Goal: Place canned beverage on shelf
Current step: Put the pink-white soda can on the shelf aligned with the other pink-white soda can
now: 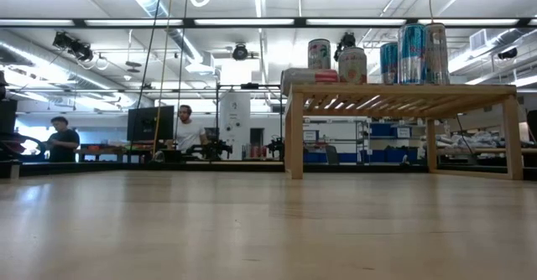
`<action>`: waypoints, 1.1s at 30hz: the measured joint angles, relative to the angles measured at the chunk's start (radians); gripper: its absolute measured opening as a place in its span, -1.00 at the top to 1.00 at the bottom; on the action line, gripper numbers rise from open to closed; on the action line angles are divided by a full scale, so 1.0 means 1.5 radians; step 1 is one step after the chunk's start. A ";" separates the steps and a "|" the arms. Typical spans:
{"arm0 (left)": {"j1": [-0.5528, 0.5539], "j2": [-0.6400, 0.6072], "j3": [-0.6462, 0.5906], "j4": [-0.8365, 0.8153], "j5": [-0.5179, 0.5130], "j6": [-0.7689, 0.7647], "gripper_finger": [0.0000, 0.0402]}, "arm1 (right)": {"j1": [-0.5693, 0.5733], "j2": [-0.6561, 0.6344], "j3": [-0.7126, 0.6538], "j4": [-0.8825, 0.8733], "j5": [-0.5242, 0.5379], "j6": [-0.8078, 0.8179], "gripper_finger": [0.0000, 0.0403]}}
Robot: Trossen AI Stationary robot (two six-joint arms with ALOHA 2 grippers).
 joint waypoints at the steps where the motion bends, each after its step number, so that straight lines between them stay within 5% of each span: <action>1: -0.001 0.001 0.000 0.007 0.000 -0.009 -0.84 | 0.001 0.000 0.000 -0.003 -0.010 0.005 0.05; 6: 0.003 0.007 0.000 0.053 -0.002 -0.031 -0.84 | 0.003 0.000 0.000 -0.023 -0.064 0.037 0.05; 12: 0.054 0.047 0.000 0.044 -0.081 0.007 -0.84 | -0.003 0.000 0.000 -0.012 -0.066 0.036 0.05; 21: 0.123 0.131 0.000 0.040 -0.083 0.047 -0.84 | -0.006 0.000 0.000 -0.014 -0.066 0.035 0.05; 33: 0.113 0.200 0.000 0.112 -0.081 0.129 -0.84 | -0.005 -0.001 0.000 -0.037 -0.118 0.056 0.05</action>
